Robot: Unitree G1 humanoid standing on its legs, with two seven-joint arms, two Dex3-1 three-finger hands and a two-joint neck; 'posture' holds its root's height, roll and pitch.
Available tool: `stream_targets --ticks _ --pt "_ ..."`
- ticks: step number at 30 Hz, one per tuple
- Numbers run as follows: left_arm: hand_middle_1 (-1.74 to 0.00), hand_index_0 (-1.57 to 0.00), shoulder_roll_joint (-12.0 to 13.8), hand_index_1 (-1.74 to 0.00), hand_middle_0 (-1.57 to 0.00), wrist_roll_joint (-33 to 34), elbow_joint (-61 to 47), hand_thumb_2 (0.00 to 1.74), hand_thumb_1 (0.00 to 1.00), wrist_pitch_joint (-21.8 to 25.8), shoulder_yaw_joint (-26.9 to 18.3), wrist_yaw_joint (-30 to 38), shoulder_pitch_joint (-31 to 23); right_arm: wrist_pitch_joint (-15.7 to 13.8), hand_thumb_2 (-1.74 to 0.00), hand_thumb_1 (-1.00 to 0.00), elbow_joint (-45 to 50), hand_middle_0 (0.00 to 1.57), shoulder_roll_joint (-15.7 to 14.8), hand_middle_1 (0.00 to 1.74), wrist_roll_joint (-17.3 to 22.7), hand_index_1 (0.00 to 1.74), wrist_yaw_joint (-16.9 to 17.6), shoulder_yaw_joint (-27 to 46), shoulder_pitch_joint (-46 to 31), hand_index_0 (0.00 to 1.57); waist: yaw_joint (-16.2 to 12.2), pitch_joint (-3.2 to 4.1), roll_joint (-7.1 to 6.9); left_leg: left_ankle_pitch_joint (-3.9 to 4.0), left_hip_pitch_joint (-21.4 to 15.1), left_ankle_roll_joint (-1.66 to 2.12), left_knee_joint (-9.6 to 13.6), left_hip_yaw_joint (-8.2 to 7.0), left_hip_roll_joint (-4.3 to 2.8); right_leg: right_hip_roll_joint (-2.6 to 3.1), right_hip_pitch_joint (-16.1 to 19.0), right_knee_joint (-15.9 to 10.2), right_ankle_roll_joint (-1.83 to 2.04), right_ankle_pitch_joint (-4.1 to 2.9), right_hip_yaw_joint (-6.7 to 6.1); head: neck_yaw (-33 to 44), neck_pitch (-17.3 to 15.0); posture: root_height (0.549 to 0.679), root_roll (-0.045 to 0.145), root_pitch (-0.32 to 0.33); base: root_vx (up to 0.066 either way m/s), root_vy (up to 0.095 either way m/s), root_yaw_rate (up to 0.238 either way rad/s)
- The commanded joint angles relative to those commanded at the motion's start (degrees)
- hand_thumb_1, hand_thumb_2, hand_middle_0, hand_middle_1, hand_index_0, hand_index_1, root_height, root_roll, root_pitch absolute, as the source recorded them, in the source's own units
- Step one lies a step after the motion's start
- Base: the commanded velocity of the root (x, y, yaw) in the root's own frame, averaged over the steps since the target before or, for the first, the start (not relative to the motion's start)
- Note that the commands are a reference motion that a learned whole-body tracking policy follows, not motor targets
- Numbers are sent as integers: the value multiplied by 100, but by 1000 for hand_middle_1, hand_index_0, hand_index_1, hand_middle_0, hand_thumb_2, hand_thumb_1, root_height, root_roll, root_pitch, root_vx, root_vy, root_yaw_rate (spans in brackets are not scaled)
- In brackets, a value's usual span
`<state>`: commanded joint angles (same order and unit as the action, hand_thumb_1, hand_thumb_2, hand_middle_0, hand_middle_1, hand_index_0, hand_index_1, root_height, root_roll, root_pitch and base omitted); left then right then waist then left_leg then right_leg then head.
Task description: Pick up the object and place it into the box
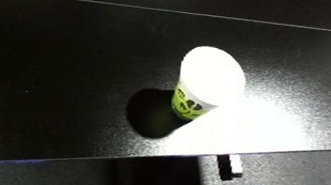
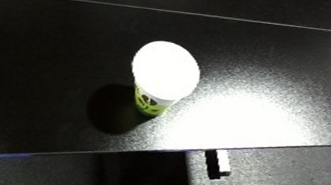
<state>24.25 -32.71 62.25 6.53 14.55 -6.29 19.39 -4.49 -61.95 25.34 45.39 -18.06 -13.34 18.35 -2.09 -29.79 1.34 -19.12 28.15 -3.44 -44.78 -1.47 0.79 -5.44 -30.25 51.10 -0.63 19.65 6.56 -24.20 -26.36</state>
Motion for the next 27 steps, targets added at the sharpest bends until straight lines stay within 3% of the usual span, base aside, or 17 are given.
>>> stream_targets --ticks 1,2,3,6,8,11,12,16,17,19,23,27 --pt "0 0 0 0 0 0 0 0 0 0 0 0 0 0 0 0 0 0 0 0 0 0 0 0 0 0 0 0 0 0 0 0 0 0 0 0 0 0 0 0 0 0 0 622 25 35 -29 14 -30" --pt "0 0 17 0 0 -1 -7 0 0 3 3 -29 12 20 0 0 112 0 43 0 -61 0 -114 -68 21 0 -12 0 -2 15 13 12 15 2 2 3 -11 -18 -3 -8 -1 128 -434 623 27 39 -49 14 -10" --pt "0 0 17 0 0 -1 -7 0 0 3 3 -29 12 20 0 0 112 0 43 0 -61 0 -114 -68 21 0 -12 0 -2 15 13 12 15 2 2 3 -11 -18 -3 -8 -1 128 -434 623 27 39 -49 14 -10" --pt "0 0 57 0 0 -73 -50 0 0 46 57 -75 15 103 0 0 446 0 124 0 -142 0 -399 -255 -34 0 -34 0 -24 44 1 35 82 32 14 -8 4 -98 3 -41 -5 293 -927 624 29 42 -31 13 5" --pt "0 0 63 0 0 -94 -56 0 0 57 63 -79 6 125 0 0 523 0 138 0 -158 0 -496 -295 -81 0 -40 0 -33 43 -14 34 94 42 15 -14 15 -108 7 -43 -7 323 -962 625 29 41 -8 8 6" --pt "0 0 132 0 0 -105 -45 0 0 81 11 -117 -23 428 0 0 891 0 251 0 -125 0 -1119 -460 -264 0 -57 0 -98 39 -54 31 124 45 -5 -35 40 -121 30 -37 3 473 -1017 625 28 41 -9 -13 -21" --pt "0 0 132 0 0 -105 -45 0 0 81 11 -117 -23 428 0 0 891 0 251 0 -125 0 -1119 -460 -264 0 -57 0 -98 39 -54 31 124 45 -5 -35 40 -121 30 -37 3 473 -1017 625 28 41 -12 -17 -27" --pt "0 0 271 0 0 -92 -95 0 0 67 -86 -168 -130 966 0 0 1705 0 483 0 -138 0 -1721 -607 -525 0 -78 0 -194 63 -56 52 162 28 -43 -37 58 -157 45 -40 28 625 -1001 626 26 44 -9 -29 -36" --pt "0 0 358 0 0 -92 -144 0 0 53 -146 -190 -216 1258 0 0 2253 0 615 0 -180 0 -1962 -646 -728 0 -96 0 -247 78 -68 62 191 17 -68 -34 70 -176 52 -42 37 696 -972 627 25 46 -5 -32 -37" --pt "0 0 406 0 0 -93 -161 0 0 55 -181 -208 -265 1407 0 0 2557 0 692 0 -190 0 -2085 -653 -841 0 -109 0 -275 86 -76 67 208 10 -82 -33 76 -186 57 -43 41 772 -946 627 24 47 -5 -33 -41" --pt "0 0 582 0 0 -132 -165 0 0 113 -282 -302 -444 1908 0 0 3744 0 1057 0 -169 0 -2764 -610 -1241 0 -173 0 -378 107 -99 102 249 -14 -126 -28 97 -213 73 -39 53 1002 -888 629 22 49 -2 -28 -54" --pt "0 0 696 0 0 -229 -51 0 0 222 -276 -396 -527 2049 0 0 4903 0 1406 0 209 0 -3532 -531 -1420 0 -231 0 -451 114 -126 157 268 -43 -185 -24 128 -228 83 -22 62 1190 -875 629 21 48 5 -12 -60"
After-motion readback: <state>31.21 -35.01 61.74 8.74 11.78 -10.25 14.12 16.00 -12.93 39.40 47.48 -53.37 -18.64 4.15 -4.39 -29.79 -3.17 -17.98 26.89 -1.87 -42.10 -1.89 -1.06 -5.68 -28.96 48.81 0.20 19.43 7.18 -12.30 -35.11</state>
